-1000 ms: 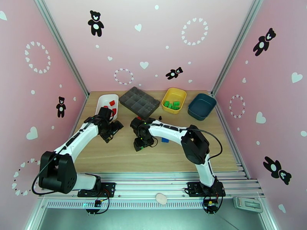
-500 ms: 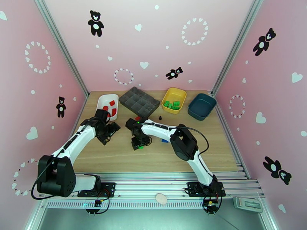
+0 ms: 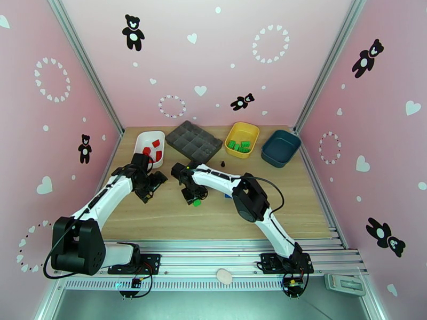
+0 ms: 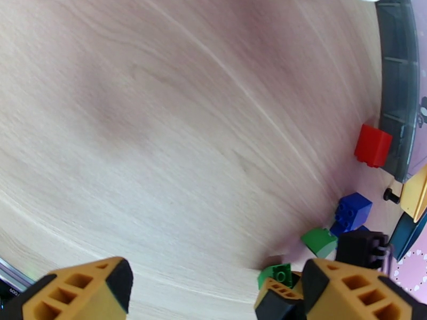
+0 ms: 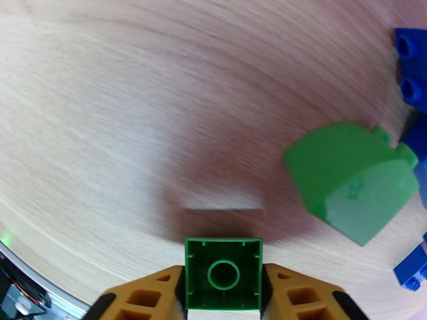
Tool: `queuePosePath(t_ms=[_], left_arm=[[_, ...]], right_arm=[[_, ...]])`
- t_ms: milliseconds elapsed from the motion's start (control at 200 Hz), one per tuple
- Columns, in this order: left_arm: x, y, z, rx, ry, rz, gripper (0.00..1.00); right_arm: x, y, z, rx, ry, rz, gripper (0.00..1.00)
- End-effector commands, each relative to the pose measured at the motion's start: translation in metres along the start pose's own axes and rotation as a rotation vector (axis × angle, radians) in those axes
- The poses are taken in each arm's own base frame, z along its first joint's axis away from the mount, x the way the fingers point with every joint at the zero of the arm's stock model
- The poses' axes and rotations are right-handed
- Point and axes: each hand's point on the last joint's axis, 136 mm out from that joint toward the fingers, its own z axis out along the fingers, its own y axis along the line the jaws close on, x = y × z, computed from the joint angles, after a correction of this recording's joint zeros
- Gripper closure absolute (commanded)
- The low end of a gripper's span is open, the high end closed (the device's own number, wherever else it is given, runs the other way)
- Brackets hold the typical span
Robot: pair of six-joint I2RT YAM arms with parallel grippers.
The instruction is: Sort the legos into containers by color
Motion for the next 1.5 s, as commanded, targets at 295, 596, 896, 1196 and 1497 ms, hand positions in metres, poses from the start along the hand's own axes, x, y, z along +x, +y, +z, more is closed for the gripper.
queuePosePath(t_ms=[295,596,896,1196,1497], left_arm=[[0.036,-0.06,0.028,0.175,0.141,0.049,0.1],[0.091,-0.17,0.034,0.361,0.295,0.247,0.1],[0.102,-0.269,0.036,0.505,0.426,0.339,0.1],[0.085,-0.344,0.044,0.559,0.454,0.362,0.1],[0.065,-0.348,0.043,0.524,0.399,0.384,0.1]], right_arm=[[-0.005,-0.048,-0.057,-0.044,-0.123,0.117,0.74],[-0.03,-0.15,-0.105,-0.041,-0.254,0.331,0.74],[-0.074,-0.258,-0.122,0.006,-0.355,0.589,0.74],[-0.119,-0.332,-0.123,-0.028,-0.444,0.803,0.73],[-0.145,-0.367,-0.117,-0.131,-0.504,0.907,0.49]])
